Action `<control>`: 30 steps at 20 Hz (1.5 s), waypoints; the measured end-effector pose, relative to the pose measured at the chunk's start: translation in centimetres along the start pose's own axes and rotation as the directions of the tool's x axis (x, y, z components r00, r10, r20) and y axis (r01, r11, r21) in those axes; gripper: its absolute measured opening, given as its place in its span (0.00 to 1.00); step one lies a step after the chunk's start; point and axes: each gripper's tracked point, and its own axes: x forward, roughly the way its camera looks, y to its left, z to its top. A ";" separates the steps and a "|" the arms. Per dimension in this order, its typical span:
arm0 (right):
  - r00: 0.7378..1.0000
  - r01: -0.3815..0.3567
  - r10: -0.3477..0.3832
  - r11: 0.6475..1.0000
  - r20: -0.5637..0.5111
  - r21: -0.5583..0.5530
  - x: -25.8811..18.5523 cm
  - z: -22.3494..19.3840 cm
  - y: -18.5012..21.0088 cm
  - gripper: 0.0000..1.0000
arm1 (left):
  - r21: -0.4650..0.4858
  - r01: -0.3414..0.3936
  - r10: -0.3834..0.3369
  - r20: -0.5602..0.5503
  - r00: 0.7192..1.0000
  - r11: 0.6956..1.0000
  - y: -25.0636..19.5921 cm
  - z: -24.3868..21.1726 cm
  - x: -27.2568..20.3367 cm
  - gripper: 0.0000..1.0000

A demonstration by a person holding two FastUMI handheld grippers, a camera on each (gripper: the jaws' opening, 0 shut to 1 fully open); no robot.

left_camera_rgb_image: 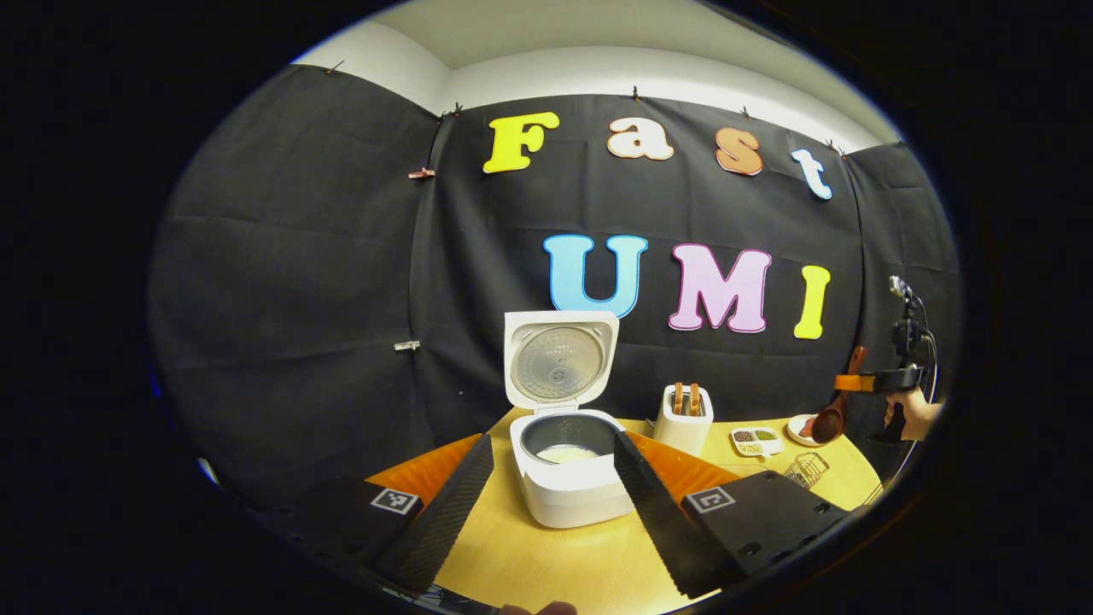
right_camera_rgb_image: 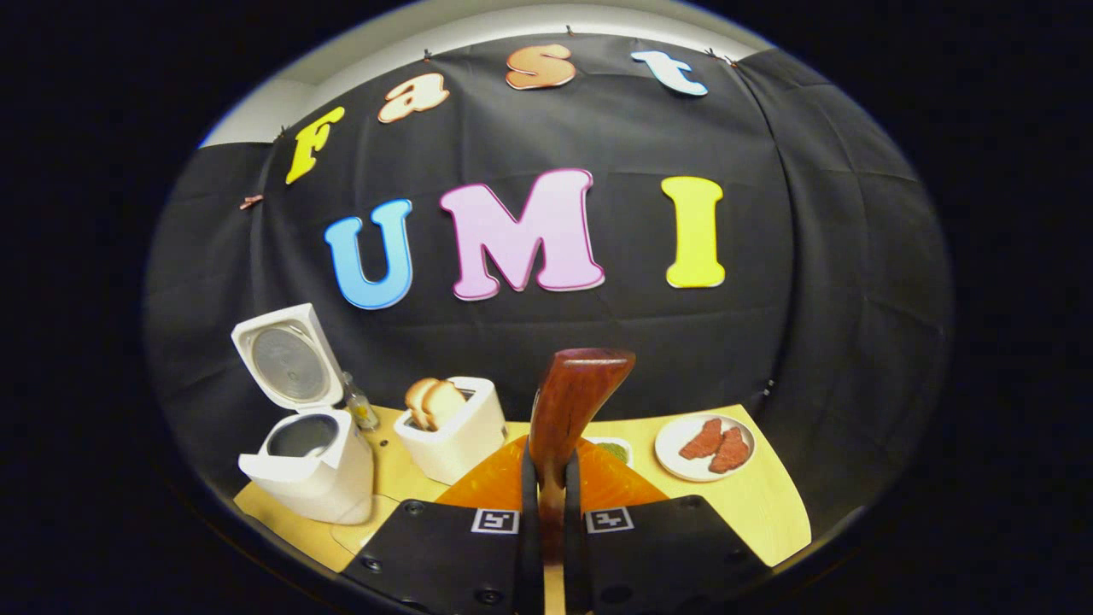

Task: Close the left gripper, press the button to open the rice cooker; take a wooden spoon from the chopstick holder with the right hand, scoop a spoonful of rice and pour it into the rice cooker, then put the wooden spoon back into the chopstick holder.

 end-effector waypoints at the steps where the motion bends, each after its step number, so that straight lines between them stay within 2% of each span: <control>1: 1.000 0.008 -0.008 1.000 -0.021 0.002 0.4 -1.3 -0.9 0.13 | 0.005 -0.005 0.005 -0.002 1.000 1.000 -0.3 0.0 0.1 0.98; 8: 0.989 0.038 -0.028 0.997 -0.147 0.065 3.2 -8.9 -4.4 0.13 | 0.028 -0.059 0.060 -0.029 0.998 0.998 -1.8 0.2 -0.3 0.98; 9: 0.986 0.041 -0.028 0.996 -0.165 0.077 3.6 -9.9 -4.7 0.09 | 0.028 -0.065 0.066 -0.035 0.997 0.998 -1.9 0.2 -0.4 0.98; 10: 0.982 0.046 -0.029 0.995 -0.184 0.087 3.8 -10.8 -5.0 0.13 | 0.021 -0.072 0.073 -0.039 0.997 0.997 -1.8 0.1 -0.4 0.98; 13: 0.971 0.062 -0.029 0.989 -0.237 0.134 4.0 -13.1 -5.7 0.13 | -0.017 -0.086 0.085 -0.064 0.994 0.996 -2.1 -0.4 -0.3 0.98; 18: 0.955 0.082 -0.022 0.979 -0.297 0.189 3.8 -14.7 -6.6 0.16 | -0.012 -0.089 0.089 -0.052 0.995 0.996 -1.8 -0.2 -0.5 0.98; 19: 0.956 0.090 -0.027 0.975 -0.292 0.202 3.8 -14.5 -6.7 0.20 | -0.012 -0.085 0.084 -0.049 0.995 0.996 -1.9 0.1 -0.3 0.98; 20: 0.956 0.100 -0.035 0.972 -0.292 0.212 3.8 -14.2 -7.2 0.19 | -0.013 -0.081 0.080 -0.047 0.996 0.997 -1.9 0.1 -0.3 0.98; 22: 0.951 0.133 -0.063 0.967 -0.303 0.216 3.7 -14.4 -7.9 0.26 | -0.013 -0.072 0.071 -0.042 0.997 0.997 -1.8 0.2 0.0 0.98; 23: 0.945 0.151 -0.078 0.966 -0.316 0.212 3.6 -14.7 -8.4 0.36 | -0.015 -0.066 0.065 -0.041 0.997 0.998 -1.8 0.2 0.0 0.98; 24: 0.942 0.162 -0.089 0.965 -0.323 0.207 3.1 -14.7 -8.6 0.38 | -0.017 -0.060 0.060 -0.038 0.997 0.998 -1.8 0.3 0.3 0.98; 25: 0.942 0.167 -0.096 0.965 -0.322 0.201 2.8 -14.4 -8.7 0.51 | -0.019 -0.055 0.054 -0.034 0.998 0.998 -1.9 0.6 0.5 0.98; 26: 0.942 0.172 -0.105 0.966 -0.318 0.190 2.4 -14.2 -9.0 0.50 | -0.020 -0.047 0.046 -0.030 0.998 0.999 -1.9 0.5 0.6 0.98; 27: 0.943 0.175 -0.113 0.968 -0.312 0.179 2.0 -14.0 -9.2 0.64 | -0.020 -0.038 0.038 -0.026 0.999 0.999 -1.9 0.6 0.7 0.98; 28: 0.943 0.182 -0.123 0.969 -0.308 0.170 1.6 -13.7 -9.4 0.69 | -0.017 -0.032 0.032 -0.021 0.999 0.999 -1.8 0.8 0.9 0.98; 29: 0.944 0.188 -0.132 0.968 -0.303 0.165 1.1 -13.4 -9.6 0.83 | -0.016 -0.026 0.025 -0.016 1.000 1.000 -1.7 0.9 1.1 0.98; 30: 0.944 0.197 -0.143 0.967 -0.298 0.160 0.5 -13.1 -9.7 0.88 | -0.016 -0.019 0.018 -0.009 1.000 1.000 -1.7 1.1 1.3 0.98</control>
